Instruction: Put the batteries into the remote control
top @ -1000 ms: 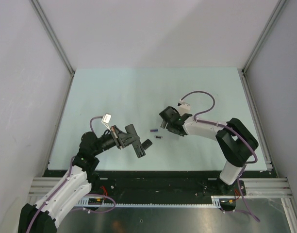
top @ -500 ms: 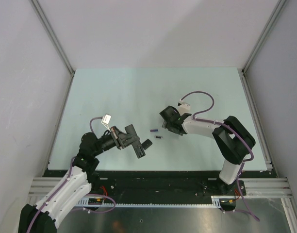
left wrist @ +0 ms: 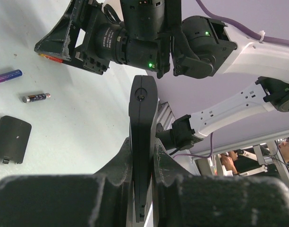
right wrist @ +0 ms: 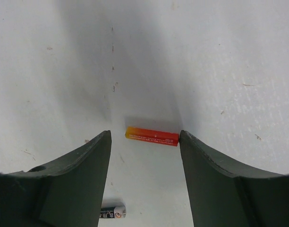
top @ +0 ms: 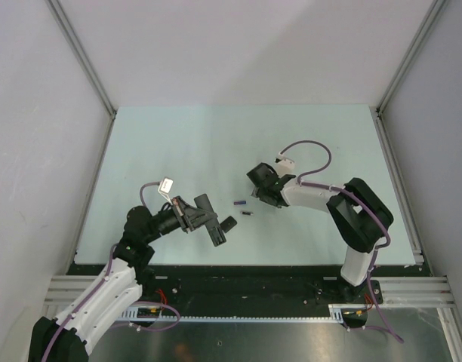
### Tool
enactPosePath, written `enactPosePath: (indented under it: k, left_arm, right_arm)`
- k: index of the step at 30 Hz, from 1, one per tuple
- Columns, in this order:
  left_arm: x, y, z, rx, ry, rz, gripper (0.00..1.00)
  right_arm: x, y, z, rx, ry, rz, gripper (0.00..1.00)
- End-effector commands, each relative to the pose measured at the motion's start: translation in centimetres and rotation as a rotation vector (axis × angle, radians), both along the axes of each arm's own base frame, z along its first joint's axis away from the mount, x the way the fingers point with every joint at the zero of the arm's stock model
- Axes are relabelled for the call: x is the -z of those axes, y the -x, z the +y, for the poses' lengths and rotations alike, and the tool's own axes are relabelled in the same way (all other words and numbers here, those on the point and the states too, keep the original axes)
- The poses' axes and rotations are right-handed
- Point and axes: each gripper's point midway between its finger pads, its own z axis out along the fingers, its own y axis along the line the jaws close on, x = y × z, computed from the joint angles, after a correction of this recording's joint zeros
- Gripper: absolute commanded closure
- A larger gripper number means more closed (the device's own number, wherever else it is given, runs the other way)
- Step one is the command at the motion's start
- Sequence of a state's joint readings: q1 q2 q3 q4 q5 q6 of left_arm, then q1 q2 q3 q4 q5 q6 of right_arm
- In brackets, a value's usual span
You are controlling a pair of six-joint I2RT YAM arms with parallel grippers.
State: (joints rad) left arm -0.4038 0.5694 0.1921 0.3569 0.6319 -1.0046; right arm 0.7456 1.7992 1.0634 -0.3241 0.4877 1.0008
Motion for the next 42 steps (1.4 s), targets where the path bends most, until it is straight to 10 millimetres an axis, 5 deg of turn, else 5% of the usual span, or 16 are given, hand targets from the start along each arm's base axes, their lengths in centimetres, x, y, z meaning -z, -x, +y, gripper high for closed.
enactPosePath:
  k: [1, 23, 42]
  left_arm:
    - [-0.5, 0.1, -0.1, 0.006, 0.015, -0.027, 1.00]
    - [-0.1, 0.1, -0.2, 0.012, 0.005, -0.024, 1.00]
    - [0.0, 0.1, -0.1, 0.010, 0.005, -0.021, 1.00]
  right_arm:
    - [0.7, -0.6, -0.3, 0.025, 0.036, 0.014, 0.37]
    - [2.8, 0.8, -2.4, -0.007, 0.204, 0.119, 0.38]
    - [4.7, 1.7, -1.9, -0.052, 0.226, 0.180, 0.46]
